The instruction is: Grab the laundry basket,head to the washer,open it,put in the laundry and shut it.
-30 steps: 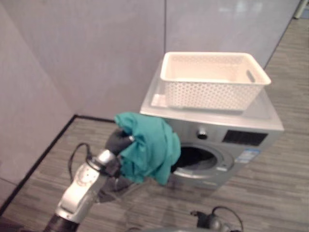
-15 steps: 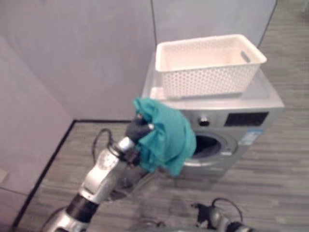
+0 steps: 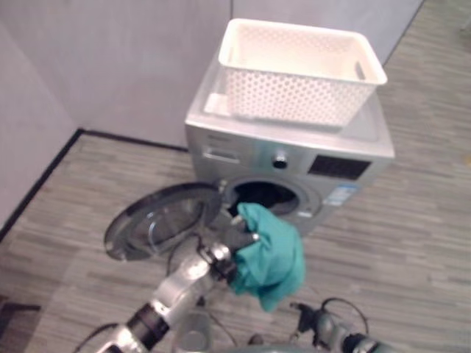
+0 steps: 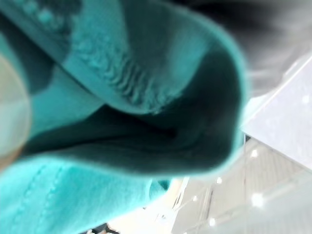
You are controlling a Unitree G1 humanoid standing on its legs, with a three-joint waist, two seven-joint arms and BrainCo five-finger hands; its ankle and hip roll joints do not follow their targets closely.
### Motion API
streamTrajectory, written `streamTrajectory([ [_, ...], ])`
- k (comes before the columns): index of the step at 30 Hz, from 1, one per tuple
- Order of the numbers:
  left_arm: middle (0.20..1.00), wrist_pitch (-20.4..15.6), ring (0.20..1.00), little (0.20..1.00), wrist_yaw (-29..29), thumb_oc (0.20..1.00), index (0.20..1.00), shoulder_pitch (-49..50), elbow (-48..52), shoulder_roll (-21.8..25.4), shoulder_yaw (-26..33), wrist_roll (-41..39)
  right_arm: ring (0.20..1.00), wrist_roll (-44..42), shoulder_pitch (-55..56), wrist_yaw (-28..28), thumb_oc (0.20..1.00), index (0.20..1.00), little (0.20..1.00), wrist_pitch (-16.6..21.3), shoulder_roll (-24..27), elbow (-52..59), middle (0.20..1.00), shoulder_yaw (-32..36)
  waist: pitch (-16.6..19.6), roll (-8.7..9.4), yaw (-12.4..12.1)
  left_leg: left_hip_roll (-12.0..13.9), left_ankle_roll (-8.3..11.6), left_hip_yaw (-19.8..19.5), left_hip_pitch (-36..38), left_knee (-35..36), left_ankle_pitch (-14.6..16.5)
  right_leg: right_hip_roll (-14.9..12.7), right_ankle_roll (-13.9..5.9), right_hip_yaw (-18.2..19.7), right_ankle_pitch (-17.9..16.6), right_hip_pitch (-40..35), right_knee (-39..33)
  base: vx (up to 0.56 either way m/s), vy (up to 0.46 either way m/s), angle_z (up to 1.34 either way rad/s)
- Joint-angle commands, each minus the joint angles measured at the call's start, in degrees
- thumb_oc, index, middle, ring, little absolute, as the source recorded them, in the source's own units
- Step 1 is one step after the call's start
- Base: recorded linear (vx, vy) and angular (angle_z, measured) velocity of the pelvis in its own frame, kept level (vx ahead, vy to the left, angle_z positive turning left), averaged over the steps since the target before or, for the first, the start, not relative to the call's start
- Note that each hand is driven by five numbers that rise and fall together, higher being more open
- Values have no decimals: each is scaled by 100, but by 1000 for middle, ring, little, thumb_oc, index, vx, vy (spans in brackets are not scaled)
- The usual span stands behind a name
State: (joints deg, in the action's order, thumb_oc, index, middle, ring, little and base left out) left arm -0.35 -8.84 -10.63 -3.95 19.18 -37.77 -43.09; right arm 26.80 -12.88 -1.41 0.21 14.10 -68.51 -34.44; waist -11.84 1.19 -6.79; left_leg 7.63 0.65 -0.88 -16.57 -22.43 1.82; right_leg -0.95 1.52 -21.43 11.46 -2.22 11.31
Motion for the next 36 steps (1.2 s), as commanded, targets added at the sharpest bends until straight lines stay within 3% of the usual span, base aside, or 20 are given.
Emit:
streamTrajectory([
  [1,200,-220,200,200,110,200,200,-519,-75,-537,-234,-343,1000,-331,39,149,1000,1000,1000,37,41,52,1000,69,55,-219,7,142,221,-12,-350,305,-292,-399,-72,50,752,649,1498,-80,-74,9],
  [7,200,-264,200,200,323,200,200,-637,-826,-835,-422,-328,1000,-818,-65,255,1000,1000,1000,86,41,144,1000,84,-115,-208,109,251,231,22,-565,530,-575,-274,18,120,724,1191,1726,-94,-43,-4],
  [15,200,-535,200,200,765,200,200,-1224,-1264,-1126,-404,-318,1000,-1211,-93,346,1000,1000,1000,80,120,362,1000,63,-353,23,282,319,270,63,-918,684,-638,-298,56,196,822,1740,1941,-39,-28,-7],
  [23,200,-976,200,200,1533,200,200,-2345,-1725,-1499,16,-354,1000,-1601,-327,514,1000,1000,1000,35,240,673,1000,61,-519,285,467,366,208,205,-1829,640,-748,-480,41,281,629,2817,2130,-56,44,-3],
  [31,200,-1249,200,200,1958,200,200,-3069,-2023,-1656,541,-475,1000,-1866,-395,646,1000,1000,1000,84,342,861,1000,261,-603,355,665,291,161,256,-2591,342,-695,-663,52,351,584,3514,2380,-9,59,-3],
  [32,200,-1495,200,200,2161,200,200,-3291,-2091,-1767,651,-626,1000,-1773,-383,803,1000,1000,1000,38,-154,765,1000,20,-652,308,737,287,140,308,-2819,264,-678,-712,37,432,547,3729,2428,7,93,-6],
  [36,200,-1607,200,200,2389,200,200,-3546,-2067,-1710,688,-747,1000,-1729,-585,861,1000,1000,1000,-9,-428,1028,1000,-189,-692,238,781,268,106,345,-3123,167,-635,-774,9,484,516,4028,2513,-3,97,-17],
])
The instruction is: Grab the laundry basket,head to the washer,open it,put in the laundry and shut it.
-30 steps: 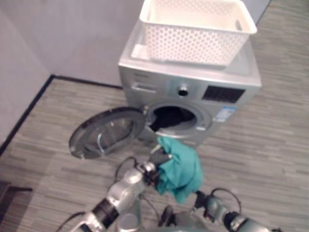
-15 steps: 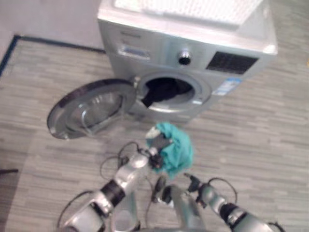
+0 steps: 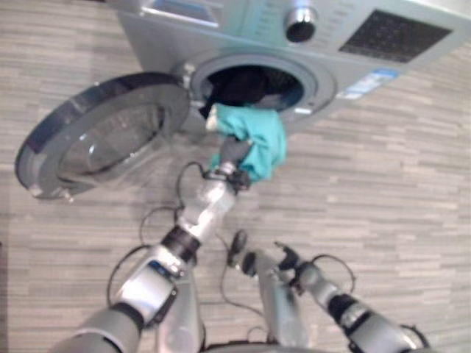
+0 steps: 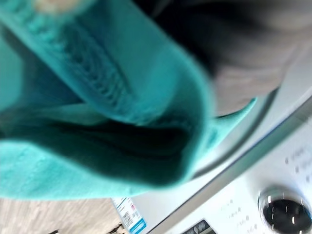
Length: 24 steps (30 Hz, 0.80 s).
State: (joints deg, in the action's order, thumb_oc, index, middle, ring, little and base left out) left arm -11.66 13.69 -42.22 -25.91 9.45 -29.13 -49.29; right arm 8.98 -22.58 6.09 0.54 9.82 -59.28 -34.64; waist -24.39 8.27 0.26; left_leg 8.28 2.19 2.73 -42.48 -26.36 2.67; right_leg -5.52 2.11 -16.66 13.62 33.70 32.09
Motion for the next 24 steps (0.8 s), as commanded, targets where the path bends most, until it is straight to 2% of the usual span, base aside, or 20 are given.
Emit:
streamTrajectory([
  [1,200,-515,200,200,228,200,200,-527,90,-755,-136,-126,1000,55,382,128,1000,1000,1000,-30,-34,207,1000,-233,553,-467,105,198,-56,-19,-606,512,-706,-317,-46,39,296,499,459,6,79,-20],
  [6,200,-574,200,200,481,200,200,-1182,-164,-735,90,54,1000,6,435,151,1000,1000,1000,2,117,771,1000,-312,492,-385,323,182,-99,-42,-952,281,-573,-338,-47,131,280,872,650,10,31,-9],
  [10,200,-639,200,200,613,200,200,-1439,-279,-708,267,180,1000,-23,494,187,1000,1000,1000,23,243,970,1000,-254,485,-352,401,160,-124,-12,-1088,249,-532,-342,-57,187,241,1059,683,4,19,-1],
  [15,200,-730,200,200,793,200,200,-2061,-608,-797,382,145,1000,-96,514,223,1000,1000,1000,46,349,1049,1000,-173,456,-296,507,165,-114,26,-1206,292,-529,-316,-85,237,156,1181,586,-1,14,-5],
  [19,200,-820,200,200,910,200,200,-2621,-865,-640,524,118,1000,-184,529,257,1000,1000,1000,82,436,1032,1000,-89,429,-259,610,164,-118,69,-1274,264,-489,-290,-141,327,47,1252,491,4,30,-6],
  [24,200,-1062,200,200,988,200,200,-2944,-772,-612,792,-136,1000,-316,549,345,1000,1000,1000,95,508,1023,1000,65,370,-235,690,146,-153,121,-1449,176,-422,-305,-205,438,-58,1429,444,8,33,-8],
])
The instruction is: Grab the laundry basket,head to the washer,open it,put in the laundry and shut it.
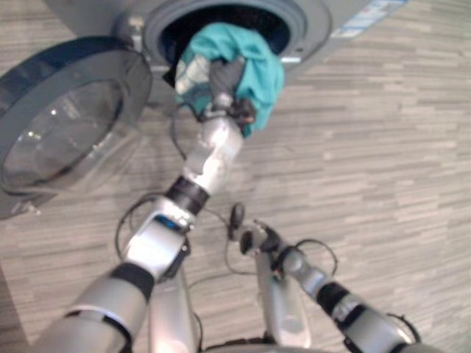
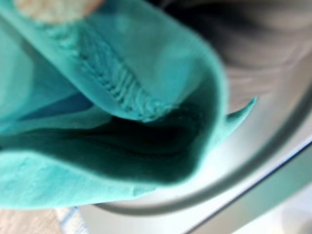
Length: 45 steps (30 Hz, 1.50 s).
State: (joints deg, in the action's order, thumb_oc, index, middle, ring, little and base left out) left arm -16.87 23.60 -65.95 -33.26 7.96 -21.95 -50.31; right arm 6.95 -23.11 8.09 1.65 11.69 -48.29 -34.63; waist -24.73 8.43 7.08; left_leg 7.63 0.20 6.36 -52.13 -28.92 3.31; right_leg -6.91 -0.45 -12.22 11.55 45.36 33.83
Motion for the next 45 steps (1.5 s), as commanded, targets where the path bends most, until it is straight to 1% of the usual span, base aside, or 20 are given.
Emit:
streamTrajectory([
  [1,200,-595,200,200,16,200,200,-566,71,-496,105,-47,1000,-137,601,175,1000,1000,1000,-19,317,-72,1000,95,394,-256,9,211,40,-238,-516,407,-473,-174,49,-3,146,286,272,14,16,-11],
  [5,200,-751,200,200,88,200,200,-555,262,-687,173,-133,1000,-292,572,239,1000,1000,1000,9,335,-7,1000,212,343,-246,30,174,5,-233,-669,291,-401,-161,70,43,169,431,346,8,4,-5],
  [8,200,-886,200,200,219,200,200,-555,490,-751,291,-94,1000,-380,508,353,1000,1000,1000,52,360,206,1000,255,263,-169,63,166,-40,-213,-877,82,-285,-149,78,123,164,656,487,5,-2,-2],
  [11,200,-1013,200,200,310,200,200,-464,773,-806,369,6,1000,-403,454,443,1000,1000,1000,68,368,305,1000,277,166,-140,34,166,-59,-226,-1037,27,-250,-162,63,120,152,789,522,11,-27,-6],
  [13,200,-1059,200,200,363,200,200,-332,984,-919,313,111,1000,-431,404,511,1000,1000,1000,58,330,262,1000,277,114,-156,3,149,-67,-259,-1140,-18,-247,-165,54,114,152,874,560,17,-39,-2],
  [14,200,-1067,200,200,371,200,200,-226,1104,-1062,225,164,1000,-470,327,566,1000,1000,1000,54,278,222,1000,247,58,-164,-25,131,-76,-280,-1211,-56,-234,-168,56,92,173,939,607,18,-36,0],
  [19,200,-1029,200,200,399,200,200,-135,1164,-1192,28,316,1000,-528,263,635,1000,1000,1000,96,259,216,1000,217,12,-155,-38,117,-85,-294,-1273,-51,-230,-155,54,62,175,1036,673,13,-31,4],
  [21,200,-969,200,200,459,200,200,-215,1032,-1252,-129,457,1000,-576,258,683,1000,1000,1000,125,304,262,1000,234,-4,-140,-10,120,-96,-296,-1335,-62,-216,-131,51,69,162,1108,681,0,0,0],
  [30,200,-916,200,200,504,200,200,-541,669,-1167,-213,540,1000,-531,363,782,1000,1000,1000,157,592,534,1000,405,-19,-119,105,148,-166,-289,-1554,-250,-116,-110,42,139,149,1359,777,11,-2,-3],
  [35,200,-857,200,200,441,200,200,-794,211,-1183,-192,311,1000,-605,458,789,1000,1000,1000,196,686,669,1000,517,72,-144,183,108,-188,-285,-1590,-150,-132,-72,42,203,121,1445,727,0,0,0],
  [42,200,-874,200,200,457,200,200,-974,39,-1002,-113,270,1000,-636,522,730,1000,1000,1000,251,789,854,1000,568,155,-130,255,107,-255,-181,-1620,-161,-40,-33,-24,289,7,1513,593,1,32,-11],
  [44,200,-901,200,200,408,200,200,-835,121,-975,-104,248,1000,-588,527,738,1000,1000,1000,222,778,781,1000,586,172,-197,218,88,-280,-145,-1660,-208,-3,-63,-49,321,-8,1525,563,13,42,-12],
  [45,200,-902,200,200,406,200,200,-828,125,-975,-107,245,1000,-587,530,738,1000,1000,1000,222,777,780,1000,586,174,-197,218,88,-280,-146,-1661,-210,-1,-64,-50,320,-8,1523,563,34,-77,-3],
])
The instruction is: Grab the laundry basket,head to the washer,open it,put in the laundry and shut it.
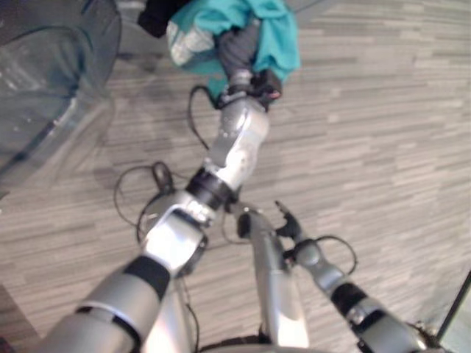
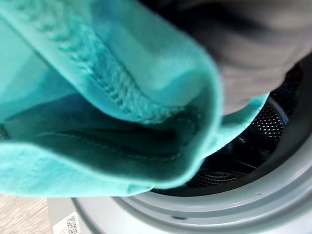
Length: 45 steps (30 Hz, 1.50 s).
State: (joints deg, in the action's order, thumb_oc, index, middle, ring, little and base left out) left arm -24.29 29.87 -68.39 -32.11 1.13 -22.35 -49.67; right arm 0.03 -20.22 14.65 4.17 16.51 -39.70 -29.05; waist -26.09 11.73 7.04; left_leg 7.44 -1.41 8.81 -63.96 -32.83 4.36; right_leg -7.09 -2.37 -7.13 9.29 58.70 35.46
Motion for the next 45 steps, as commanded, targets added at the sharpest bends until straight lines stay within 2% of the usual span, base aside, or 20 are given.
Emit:
streamTrajectory([
  [1,200,-166,200,200,-277,200,200,-400,115,-306,-128,145,1000,123,315,131,1000,1000,1000,-34,293,-29,1000,93,269,-679,186,119,-142,-113,-482,101,-125,-138,151,-193,259,147,461,78,-188,6],
  [3,200,-131,200,200,-398,200,200,-128,362,-384,-236,86,1000,148,438,116,1000,1000,1000,-46,331,174,1000,149,209,-890,275,369,-211,645,-352,-148,-32,-185,280,-266,441,63,657,135,-82,27],
  [4,200,-106,200,200,-413,200,200,-26,342,-403,-286,68,1000,186,448,104,1000,1000,1000,-61,374,327,1000,134,227,-887,289,455,-207,851,-117,-70,90,-141,306,-268,536,-10,697,90,116,64],
  [5,200,-107,200,200,-416,200,200,-14,345,-405,-288,67,1000,189,467,102,1000,1000,1000,-74,379,349,1000,136,213,-861,273,460,-208,884,-65,-57,104,-138,305,-240,539,-37,694,47,327,82],
  [6,200,-74,200,200,-507,200,200,279,457,-410,-345,13,1000,319,495,79,1000,1000,1000,-83,517,584,1000,217,225,-774,274,222,-363,1025,260,9,429,-222,173,-89,444,-268,844,31,292,55],
  [7,200,-46,200,200,-533,200,200,280,435,-524,-421,27,1000,303,517,96,1000,1000,1000,-81,541,626,1000,278,172,-777,261,46,-472,1033,346,-43,556,-356,87,44,316,-184,1184,69,339,22],
  [9,200,-7,200,200,-559,200,200,321,404,-582,-542,5,1000,198,510,109,1000,1000,1000,-83,573,894,1000,307,83,-827,394,-183,-636,850,457,-364,767,-400,76,497,75,35,1942,102,134,2],
  [10,200,-6,200,200,-558,200,200,326,410,-579,-541,5,1000,196,519,106,1000,1000,1000,-95,579,914,1000,306,78,-815,402,-196,-648,861,453,-392,793,-416,60,519,92,52,1986,150,115,29],
  [11,200,2,200,200,-547,200,200,311,387,-647,-586,42,1000,164,449,92,1000,1000,1000,-49,642,1194,1000,239,14,-856,502,-273,-650,824,737,-383,911,-242,82,730,9,147,1861,141,49,25],
  [12,200,12,200,200,-556,200,200,231,311,-698,-583,78,1000,157,376,81,1000,1000,1000,-21,681,1304,1000,190,-56,-824,565,-325,-604,802,908,-331,949,-83,6,802,-146,188,1461,216,2,12],
  [15,200,-27,200,200,-640,200,200,-30,120,-792,-480,168,1000,251,104,42,1000,1000,1000,-33,732,1442,1000,76,-366,-798,792,-561,-418,555,1345,-336,1265,-45,-343,1278,-1053,208,-720,299,-221,-27],
  [16,200,-100,200,200,-737,200,200,31,229,-849,-488,160,1000,411,239,-35,1000,1000,1000,-76,822,1622,1000,18,-371,-745,964,-729,-349,470,1493,-569,1510,-164,-511,1524,-1410,29,-1715,389,-375,66],
  [17,200,-133,200,200,-722,200,200,103,291,-894,-547,234,1000,390,310,-2,1000,1000,1000,-48,864,1599,1000,52,-371,-749,979,-763,-308,383,1471,-769,1516,-79,-574,1760,-1655,24,-1492,291,-267,114],
  [19,200,-122,200,200,-739,200,200,90,326,-900,-575,270,1000,351,297,-14,1000,1000,1000,-19,851,1558,1000,33,-371,-714,970,-724,-308,342,1472,-825,1516,-18,-538,1685,-1686,-53,-1488,86,-230,128],
  [20,200,-62,200,200,-772,200,200,105,265,-886,-618,355,1000,272,268,-33,1000,1000,1000,51,827,1482,1000,8,-371,-732,931,-654,-286,217,1376,-868,1477,71,-500,1465,-1735,-105,-1571,81,-295,84],
  [23,200,-30,200,200,-773,200,200,62,213,-831,-691,388,1000,197,115,-8,1000,1000,1000,102,777,1404,1000,-2,-366,-753,883,-483,-215,26,1136,-796,1364,112,-491,1087,-1727,-200,-1852,3,-266,17],
  [25,200,-7,200,200,-747,200,200,-37,178,-804,-638,396,1000,141,92,-8,1000,1000,1000,135,756,1385,1000,51,-170,-792,876,-333,-148,-159,820,-613,1245,154,-436,873,-1680,-16,-1926,33,-236,1],
  [31,200,4,200,200,-736,200,200,-26,313,-728,-586,505,1000,58,63,40,1000,1000,1000,172,729,1320,1000,186,78,-886,831,-224,-71,-282,404,-416,1118,150,-380,641,-1629,349,-1955,16,-96,-2],
  [37,200,79,200,200,-747,200,200,86,396,-800,-693,635,1000,-62,23,134,1000,1000,1000,221,676,1371,1000,300,159,-936,797,-133,-24,-326,105,-299,1042,127,-352,502,-1592,657,-1931,5,-56,6],
  [45,200,86,200,200,-539,200,200,-358,-7,-718,-629,825,1000,-288,-17,90,1000,1000,1000,408,740,1559,1000,230,228,-821,877,-55,-7,-424,-129,-204,1048,179,-342,361,-1552,917,-1941,34,-42,3],
])
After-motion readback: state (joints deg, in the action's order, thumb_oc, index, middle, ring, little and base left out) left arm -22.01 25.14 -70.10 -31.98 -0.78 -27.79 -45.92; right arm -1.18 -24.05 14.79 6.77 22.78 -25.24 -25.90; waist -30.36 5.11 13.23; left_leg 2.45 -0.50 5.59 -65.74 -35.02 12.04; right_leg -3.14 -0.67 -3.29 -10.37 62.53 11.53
